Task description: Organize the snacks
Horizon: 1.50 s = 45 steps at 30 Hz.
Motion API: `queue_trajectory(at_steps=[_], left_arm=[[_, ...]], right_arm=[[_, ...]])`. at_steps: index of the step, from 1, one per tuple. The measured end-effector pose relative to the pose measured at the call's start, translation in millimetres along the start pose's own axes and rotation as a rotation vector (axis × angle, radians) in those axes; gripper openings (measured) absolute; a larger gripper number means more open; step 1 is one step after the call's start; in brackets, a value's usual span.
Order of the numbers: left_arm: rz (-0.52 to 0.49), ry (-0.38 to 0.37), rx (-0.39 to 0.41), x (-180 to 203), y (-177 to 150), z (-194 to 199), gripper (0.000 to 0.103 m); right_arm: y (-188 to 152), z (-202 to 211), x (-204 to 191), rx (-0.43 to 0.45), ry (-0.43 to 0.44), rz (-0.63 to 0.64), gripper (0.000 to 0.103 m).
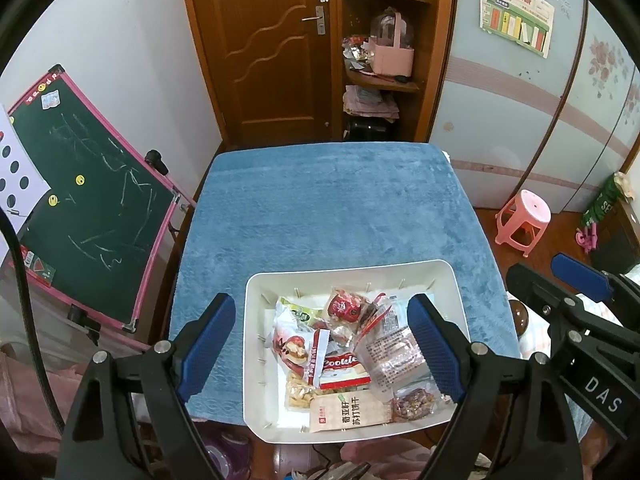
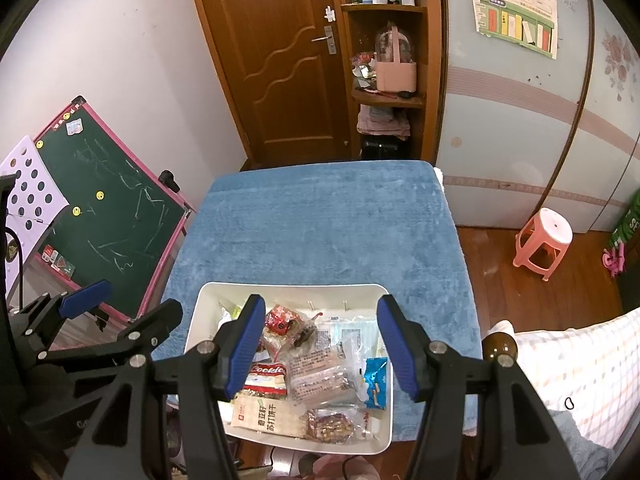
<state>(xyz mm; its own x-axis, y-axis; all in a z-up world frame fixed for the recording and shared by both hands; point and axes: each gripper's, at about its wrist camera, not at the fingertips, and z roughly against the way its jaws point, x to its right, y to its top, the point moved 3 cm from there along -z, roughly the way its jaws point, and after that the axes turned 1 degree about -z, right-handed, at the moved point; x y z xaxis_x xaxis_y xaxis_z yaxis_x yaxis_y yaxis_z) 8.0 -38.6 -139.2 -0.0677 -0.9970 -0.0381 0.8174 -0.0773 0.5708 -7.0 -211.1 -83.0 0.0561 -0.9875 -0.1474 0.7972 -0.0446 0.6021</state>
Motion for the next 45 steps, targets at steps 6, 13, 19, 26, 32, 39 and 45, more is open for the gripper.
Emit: queue_trajectory(at_steps=[6, 13, 19, 26, 32, 39, 45], left_arm=[[0.0, -0.001, -0.002, -0.3, 0.0, -0.4, 0.087], [-0.001, 0.0, 0.0, 0.1, 0.5, -0.5, 0.087], [0.0, 0.003, -0.002, 0.2, 0.5, -1.6, 0.087], [0.001, 0.002, -0.006, 0.3, -0.5, -2.6, 0.087], [0.001, 0.005, -0.007, 1.6, -1.6, -3.5, 0.087], [0.001, 0.004, -0.01, 1.4, -1.0, -3.6, 0.087], [0.0, 0.005, -0.01, 1.8, -0.6, -4.0, 0.087]], right_arm=[[0.3, -0.2, 0.4, 0.0, 0.0, 0.001, 0.059], [0.8, -0.5, 1.6, -0.001, 0.001, -0.001, 0.059], [-4.1, -3.7, 4.3, -0.007, 0.003, -0.007, 0.059], [-4.2, -4.2, 4.0, -0.01, 0.004, -0.009, 0.059], [-6.3, -5.8, 4.1, -0.013, 0.006, -0.01, 0.059], [-6.1, -6.4, 5.2, -0.015, 0.008, -0.012, 0.059], [-6.5, -6.9, 5.7, -0.017, 0.01, -0.014, 0.059]])
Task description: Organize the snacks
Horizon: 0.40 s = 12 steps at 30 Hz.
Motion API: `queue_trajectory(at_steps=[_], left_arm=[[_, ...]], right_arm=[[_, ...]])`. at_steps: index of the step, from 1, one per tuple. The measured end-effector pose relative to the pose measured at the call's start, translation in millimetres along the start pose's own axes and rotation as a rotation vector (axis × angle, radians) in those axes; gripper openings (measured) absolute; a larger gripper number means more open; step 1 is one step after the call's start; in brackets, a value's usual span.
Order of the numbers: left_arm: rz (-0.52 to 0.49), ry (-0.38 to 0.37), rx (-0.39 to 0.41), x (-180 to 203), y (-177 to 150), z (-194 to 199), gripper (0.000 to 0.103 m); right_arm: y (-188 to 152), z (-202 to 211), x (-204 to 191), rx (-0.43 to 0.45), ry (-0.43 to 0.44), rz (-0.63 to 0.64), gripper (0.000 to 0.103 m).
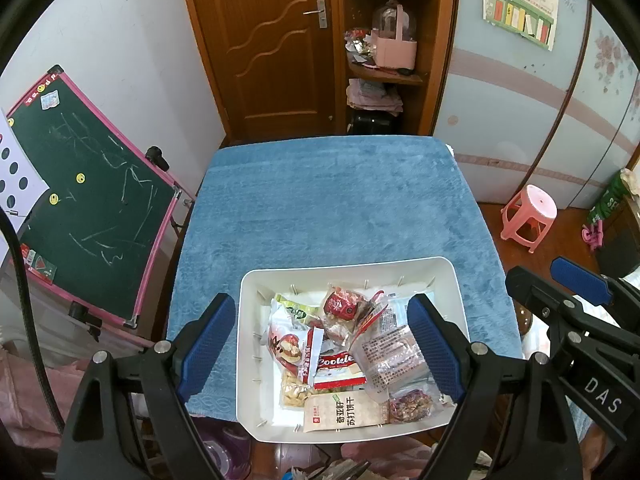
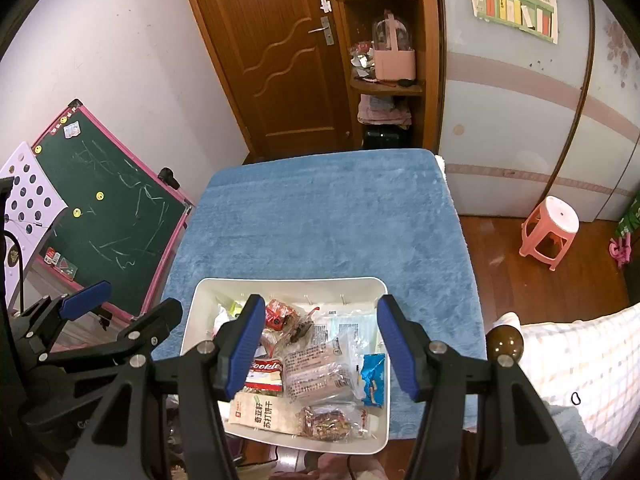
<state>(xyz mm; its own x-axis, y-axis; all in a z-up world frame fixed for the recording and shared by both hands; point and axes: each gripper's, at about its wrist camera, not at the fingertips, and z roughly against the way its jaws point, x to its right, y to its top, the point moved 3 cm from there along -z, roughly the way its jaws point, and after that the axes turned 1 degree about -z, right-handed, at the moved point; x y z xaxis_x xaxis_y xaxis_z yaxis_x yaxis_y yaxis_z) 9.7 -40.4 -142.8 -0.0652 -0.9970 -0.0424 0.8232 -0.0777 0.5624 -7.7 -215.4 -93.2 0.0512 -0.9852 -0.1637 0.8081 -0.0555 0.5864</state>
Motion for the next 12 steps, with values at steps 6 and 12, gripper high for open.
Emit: queue_trajectory(at_steps=[6, 12], left_arm=[[0.001, 0.003, -0.005, 0.0, -3.3, -0.5, 0.087], [0.0, 0.006, -0.009, -1.3, -8.1, 0.4, 0.087]], right_arm=[[-1.1, -1.3, -0.4, -0.004, 0.003, -0.002, 0.059], [-10.4, -1.9, -5.8, -0.011, 0.006, -0.005, 0.059]])
